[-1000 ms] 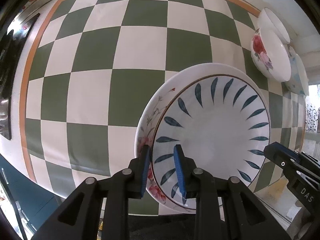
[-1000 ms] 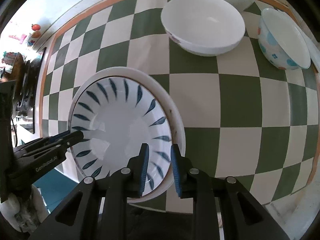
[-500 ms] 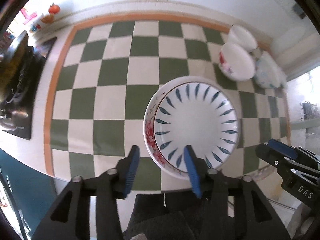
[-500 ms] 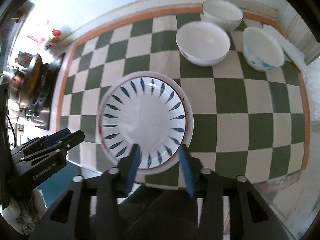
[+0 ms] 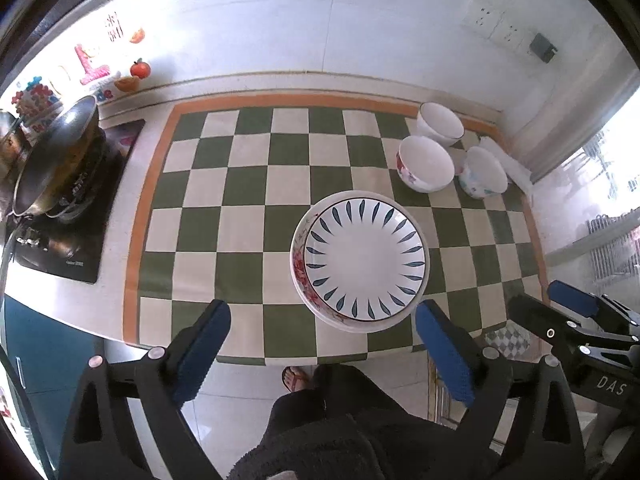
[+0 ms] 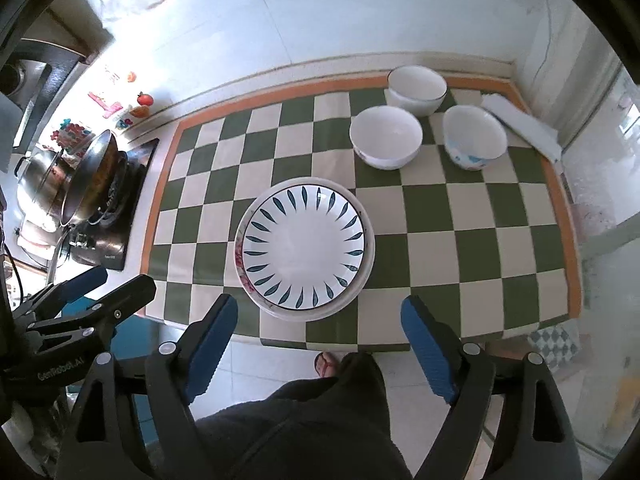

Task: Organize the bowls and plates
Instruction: 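Lower the plate stack onto the cloth and open both tools, then move both tools toward the white bowls beside the plate stack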

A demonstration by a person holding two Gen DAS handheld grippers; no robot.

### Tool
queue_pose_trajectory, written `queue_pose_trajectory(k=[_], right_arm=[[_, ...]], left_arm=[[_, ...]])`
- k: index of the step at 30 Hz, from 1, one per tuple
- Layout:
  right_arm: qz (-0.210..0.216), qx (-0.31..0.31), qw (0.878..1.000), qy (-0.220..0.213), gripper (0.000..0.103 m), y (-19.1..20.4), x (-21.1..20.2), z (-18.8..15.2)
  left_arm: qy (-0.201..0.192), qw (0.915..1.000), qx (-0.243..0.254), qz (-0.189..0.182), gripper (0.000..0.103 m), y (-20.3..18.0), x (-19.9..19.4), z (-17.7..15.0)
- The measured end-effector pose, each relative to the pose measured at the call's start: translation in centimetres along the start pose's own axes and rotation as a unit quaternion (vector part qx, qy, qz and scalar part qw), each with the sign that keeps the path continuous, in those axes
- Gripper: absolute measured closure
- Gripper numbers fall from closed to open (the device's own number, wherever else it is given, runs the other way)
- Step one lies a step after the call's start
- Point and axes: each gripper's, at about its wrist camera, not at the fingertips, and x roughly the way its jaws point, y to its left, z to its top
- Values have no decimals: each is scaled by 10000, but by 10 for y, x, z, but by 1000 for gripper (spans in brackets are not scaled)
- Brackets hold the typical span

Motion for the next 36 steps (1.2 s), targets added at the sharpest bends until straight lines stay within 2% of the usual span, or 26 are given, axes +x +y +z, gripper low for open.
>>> queue_pose_trajectory(k=[6, 12, 20, 26, 29, 32, 36], right_arm=[[16, 21, 9998, -217, 15, 6, -28, -14], [47, 36, 9996, -291, 14, 13, -36, -25], [204, 288, 9987, -372, 14, 1, -27, -27], [250, 588, 9970, -441, 14, -24, -6, -10], [92, 798, 9954, -528, 14, -48, 8, 10], [67, 1041, 9936, -443, 15, -80, 35, 44], [159, 1231, 9920, -234, 26, -116, 76, 93]], left_arm=[[-137, 9999, 17, -32, 8, -2, -21, -12], [-252, 9997, 28, -47, 8, -1, -32, -18], [-254, 9996, 89, -88, 8, 0, -13, -14], [-166, 9996, 98, -204, 8, -11, 21, 17], [-99, 9996, 115, -237, 8, -20, 43, 43], [210, 9989, 159, -375, 8, -33, 79, 73], [523, 9976, 93, -433, 11, -51, 129, 116]])
